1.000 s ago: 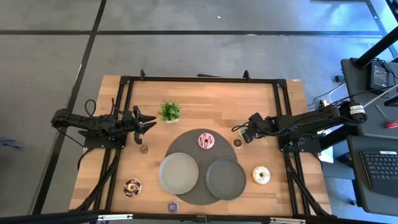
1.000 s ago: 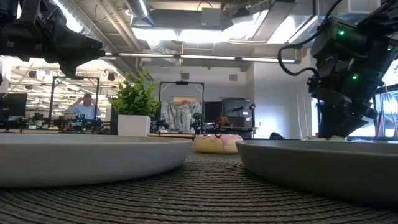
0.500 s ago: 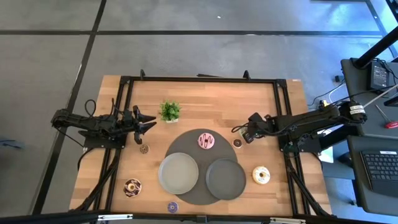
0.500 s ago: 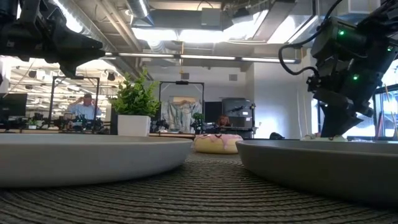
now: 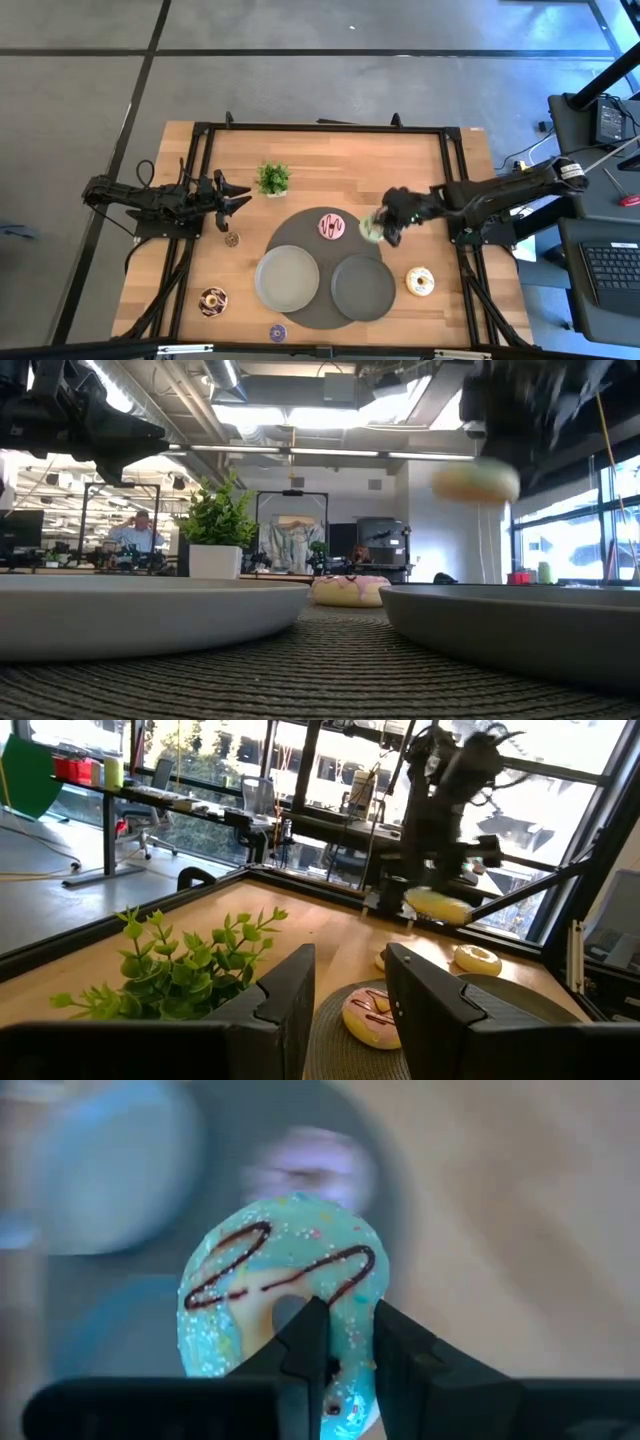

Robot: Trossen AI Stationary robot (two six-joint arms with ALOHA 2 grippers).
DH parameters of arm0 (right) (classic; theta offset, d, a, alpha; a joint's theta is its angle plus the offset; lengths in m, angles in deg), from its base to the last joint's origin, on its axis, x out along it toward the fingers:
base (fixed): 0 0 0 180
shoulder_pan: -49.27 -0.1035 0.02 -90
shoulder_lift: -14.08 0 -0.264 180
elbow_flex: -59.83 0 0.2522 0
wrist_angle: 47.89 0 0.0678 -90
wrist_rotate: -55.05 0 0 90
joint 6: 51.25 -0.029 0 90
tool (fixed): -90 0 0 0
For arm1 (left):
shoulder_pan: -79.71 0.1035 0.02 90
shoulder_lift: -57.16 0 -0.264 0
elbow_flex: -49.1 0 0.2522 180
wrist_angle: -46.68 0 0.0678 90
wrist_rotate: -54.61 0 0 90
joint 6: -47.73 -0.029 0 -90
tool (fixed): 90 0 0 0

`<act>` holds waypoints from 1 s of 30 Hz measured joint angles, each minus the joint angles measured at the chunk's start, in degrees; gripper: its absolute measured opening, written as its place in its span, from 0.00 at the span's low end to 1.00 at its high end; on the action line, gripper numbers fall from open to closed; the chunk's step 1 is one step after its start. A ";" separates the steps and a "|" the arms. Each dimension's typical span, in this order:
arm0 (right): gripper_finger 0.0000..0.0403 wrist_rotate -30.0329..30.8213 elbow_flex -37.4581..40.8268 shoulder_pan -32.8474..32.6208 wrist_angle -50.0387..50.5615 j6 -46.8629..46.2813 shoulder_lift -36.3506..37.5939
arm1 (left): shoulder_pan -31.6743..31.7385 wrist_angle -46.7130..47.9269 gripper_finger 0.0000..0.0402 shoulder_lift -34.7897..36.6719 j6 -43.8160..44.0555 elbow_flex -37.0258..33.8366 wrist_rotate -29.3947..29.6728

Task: Pick & Place donuts
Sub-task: Put the large green donut on the dark grey plate

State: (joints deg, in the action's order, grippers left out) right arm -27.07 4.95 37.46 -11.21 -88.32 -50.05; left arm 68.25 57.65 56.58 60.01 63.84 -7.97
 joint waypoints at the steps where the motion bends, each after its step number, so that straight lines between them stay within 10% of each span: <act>1: 0.17 -0.09 0.06 -1.96 -2.09 -0.19 -0.40 | 0.00 -0.02 0.30 0.00 0.00 0.00 0.02; 10: 0.16 2.76 0.50 -12.01 -11.65 -4.76 -12.20 | -0.02 0.00 0.30 0.00 0.00 -0.02 -0.05; 30: 0.16 -0.94 0.52 -12.48 -12.70 -6.20 -21.61 | -0.02 0.00 0.30 0.00 0.00 -0.01 -0.05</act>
State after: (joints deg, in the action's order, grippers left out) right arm -28.02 5.47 24.98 -23.91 -94.52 -71.66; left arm 68.23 57.65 56.58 60.01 63.83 -8.02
